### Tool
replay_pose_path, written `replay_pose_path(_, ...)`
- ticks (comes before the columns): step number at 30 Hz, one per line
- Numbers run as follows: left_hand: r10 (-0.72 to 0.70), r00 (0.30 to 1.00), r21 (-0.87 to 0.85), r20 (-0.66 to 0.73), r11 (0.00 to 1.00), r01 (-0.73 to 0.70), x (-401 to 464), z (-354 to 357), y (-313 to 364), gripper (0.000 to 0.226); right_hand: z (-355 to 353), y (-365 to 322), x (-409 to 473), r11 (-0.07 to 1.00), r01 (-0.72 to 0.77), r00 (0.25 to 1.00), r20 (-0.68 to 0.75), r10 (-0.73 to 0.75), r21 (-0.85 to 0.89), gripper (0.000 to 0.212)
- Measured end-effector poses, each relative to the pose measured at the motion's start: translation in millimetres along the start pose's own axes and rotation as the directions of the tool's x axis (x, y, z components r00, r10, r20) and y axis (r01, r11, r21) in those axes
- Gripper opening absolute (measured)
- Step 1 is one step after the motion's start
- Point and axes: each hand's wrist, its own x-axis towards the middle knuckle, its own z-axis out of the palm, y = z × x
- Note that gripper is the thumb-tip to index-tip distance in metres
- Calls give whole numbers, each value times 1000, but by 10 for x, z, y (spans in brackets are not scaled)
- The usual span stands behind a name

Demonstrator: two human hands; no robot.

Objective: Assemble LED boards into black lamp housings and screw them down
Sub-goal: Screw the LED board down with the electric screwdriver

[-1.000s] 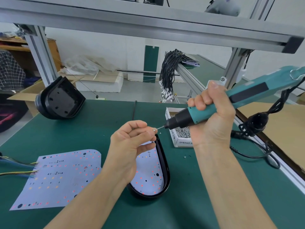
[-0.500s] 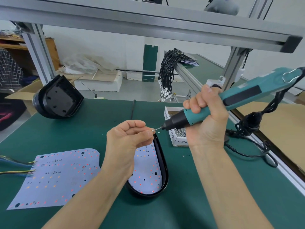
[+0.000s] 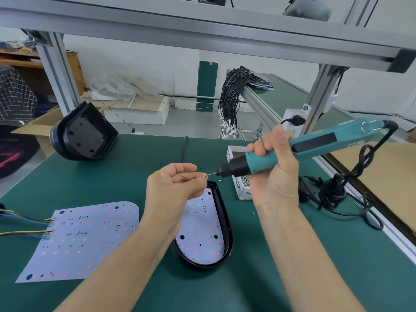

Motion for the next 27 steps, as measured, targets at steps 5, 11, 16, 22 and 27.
replay_pose_path(5, -12, 1000, 29, -4, 1000, 12, -3, -31, 4, 26, 12, 16, 7, 1000, -11, 1000, -8, 11, 16, 25)
replay_pose_path(11, -18, 1000, 28, 18, 999, 17, -21, -35, 13, 37, 36, 24, 32, 999, -31, 999, -25, 32, 35, 27)
replay_pose_path(16, 55, 982, 140, -182, 990, -29, 82, -240, 50, 45, -2, 82, 77, 999, -42, 999, -26, 43, 26, 31)
replay_pose_path(22, -313, 943, 404, -115, 852, 333, 85, -408, -123, 74, -73, 351, 57, 994, -105, 993, -49, 103, -35, 30)
replay_pose_path(27, -316, 948, 532, -39, 796, 287, 104, -363, -258, 43, -91, 553, 32, 987, -144, 989, -54, 140, -71, 34)
